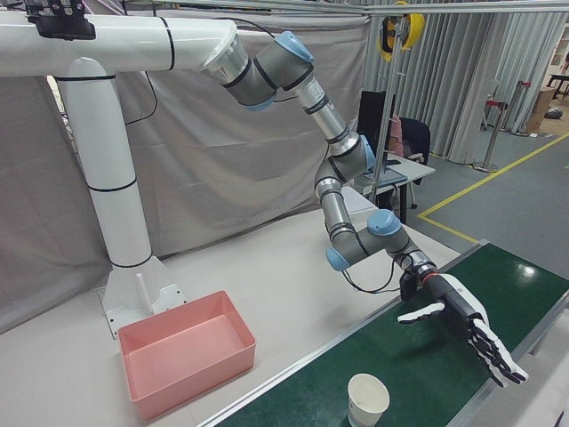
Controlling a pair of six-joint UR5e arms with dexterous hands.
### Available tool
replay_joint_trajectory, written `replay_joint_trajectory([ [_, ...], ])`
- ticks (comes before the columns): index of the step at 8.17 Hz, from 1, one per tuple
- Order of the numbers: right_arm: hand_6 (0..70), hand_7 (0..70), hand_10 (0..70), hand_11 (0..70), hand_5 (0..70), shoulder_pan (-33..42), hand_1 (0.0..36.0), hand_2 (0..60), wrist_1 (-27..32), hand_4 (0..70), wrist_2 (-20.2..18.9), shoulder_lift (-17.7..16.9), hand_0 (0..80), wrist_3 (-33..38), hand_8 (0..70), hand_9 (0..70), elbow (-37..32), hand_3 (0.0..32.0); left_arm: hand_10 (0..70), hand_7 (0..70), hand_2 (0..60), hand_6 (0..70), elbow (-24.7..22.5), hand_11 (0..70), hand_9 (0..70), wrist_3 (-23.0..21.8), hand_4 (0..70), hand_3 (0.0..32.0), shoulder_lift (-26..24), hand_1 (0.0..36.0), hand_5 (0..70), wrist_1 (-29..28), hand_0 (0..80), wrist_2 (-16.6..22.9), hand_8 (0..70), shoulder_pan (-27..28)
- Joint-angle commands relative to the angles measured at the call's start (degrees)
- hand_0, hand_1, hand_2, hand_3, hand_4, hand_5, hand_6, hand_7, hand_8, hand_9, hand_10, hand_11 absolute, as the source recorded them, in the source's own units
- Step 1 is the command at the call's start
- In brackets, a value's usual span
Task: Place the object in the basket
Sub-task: 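Raise the left hand beside the conveyor, fingers open, awaiting the cup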
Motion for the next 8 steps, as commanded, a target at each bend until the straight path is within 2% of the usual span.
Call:
replay_joint_trajectory([
  [1,0.0,0.0,0.0,0.0,0.0,0.0,0.0,0.0,0.0,0.0,0.0,0.0,0.0,0.0,0.0,0.0,0.0,0.0,2.9,0.0,0.0,0.3,0.0,6.9,0.0,0.0,0.7,0.0,0.0,13.2,13.0,0.0,64.3,0.1,0.0,0.0],
  [8,0.0,0.0,0.0,0.0,0.0,0.0,0.0,0.0,0.0,0.0,0.0,0.0,0.0,0.0,0.0,0.0,0.0,0.0,3.1,0.0,0.0,0.4,0.2,6.8,0.0,0.6,1.5,0.0,0.4,11.3,12.4,-0.1,61.2,0.0,0.0,0.6],
])
